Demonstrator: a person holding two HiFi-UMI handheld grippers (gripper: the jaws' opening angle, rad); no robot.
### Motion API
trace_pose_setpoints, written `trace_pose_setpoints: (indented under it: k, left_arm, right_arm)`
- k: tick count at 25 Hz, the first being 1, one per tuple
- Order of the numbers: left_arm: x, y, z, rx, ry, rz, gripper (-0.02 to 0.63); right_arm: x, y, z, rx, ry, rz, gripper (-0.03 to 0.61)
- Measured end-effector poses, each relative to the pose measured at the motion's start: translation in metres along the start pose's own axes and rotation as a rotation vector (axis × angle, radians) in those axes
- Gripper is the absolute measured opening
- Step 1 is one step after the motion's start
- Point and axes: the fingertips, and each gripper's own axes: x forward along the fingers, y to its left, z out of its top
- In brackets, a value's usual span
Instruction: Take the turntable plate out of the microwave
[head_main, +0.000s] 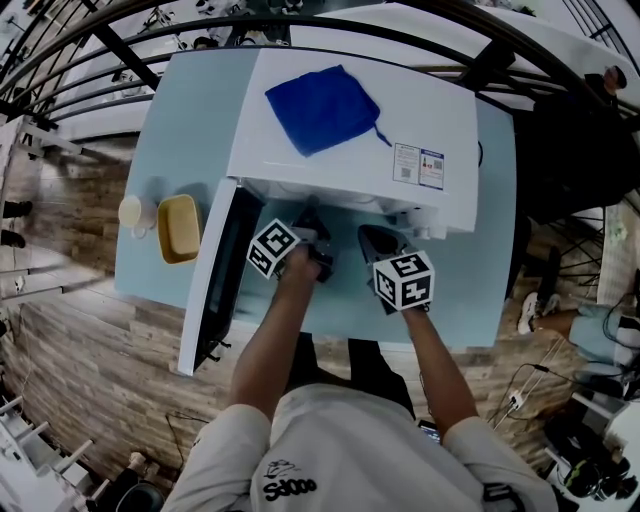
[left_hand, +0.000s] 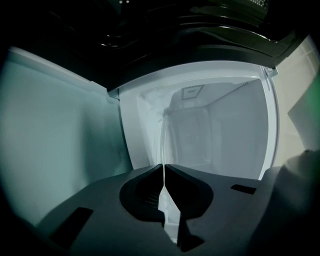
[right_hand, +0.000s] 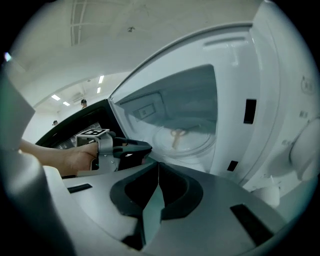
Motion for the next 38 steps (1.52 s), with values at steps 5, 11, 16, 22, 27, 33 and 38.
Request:
trace_pose_setpoints:
  k: [5, 11, 16, 22, 27, 33, 38]
  left_arm:
    - [-0.007, 0.003, -0.002, -0.01, 0.011, -0.001, 0.025]
    - [-0.01, -0.005, -0.001, 0.001, 0.027, -0.016, 0.025]
    - [-0.011, -0.006, -0.002, 0.015, 0.045, -0.018, 0.025]
    - [-0.011, -0.009, -0.005, 0.019, 0.056, -0.02, 0.025]
    - [-0.011, -0.012, -0.005, 0.029, 0.065, -0.026, 0.023]
    - [-0.011, -0.01, -0.007, 0.033, 0.072, -0.021, 0.023]
    - [-0.014, -0.012, -0.007, 0.038, 0.073, -0.029, 0.023]
  right_arm:
    - [0.025, 0.006, -0.01, 0.12, 0.002, 0.075, 0.06]
    - [0.055, 0.005, -0.007, 0.414, -0.05, 0.17, 0.176]
    - [0.069, -0.007, 0.006, 0.55, -0.126, 0.171, 0.183]
    - [0.081, -0.01, 0.01, 0.63, -0.165, 0.167, 0.172]
    - [0.085, -0.015, 0.014, 0.7, -0.21, 0.171, 0.146]
    - [0.085, -0.017, 0.013, 0.878, -0.259, 0.24, 0.091]
    - [0.082, -0.015, 0.015, 0.904, -0.279, 0.26, 0.082]
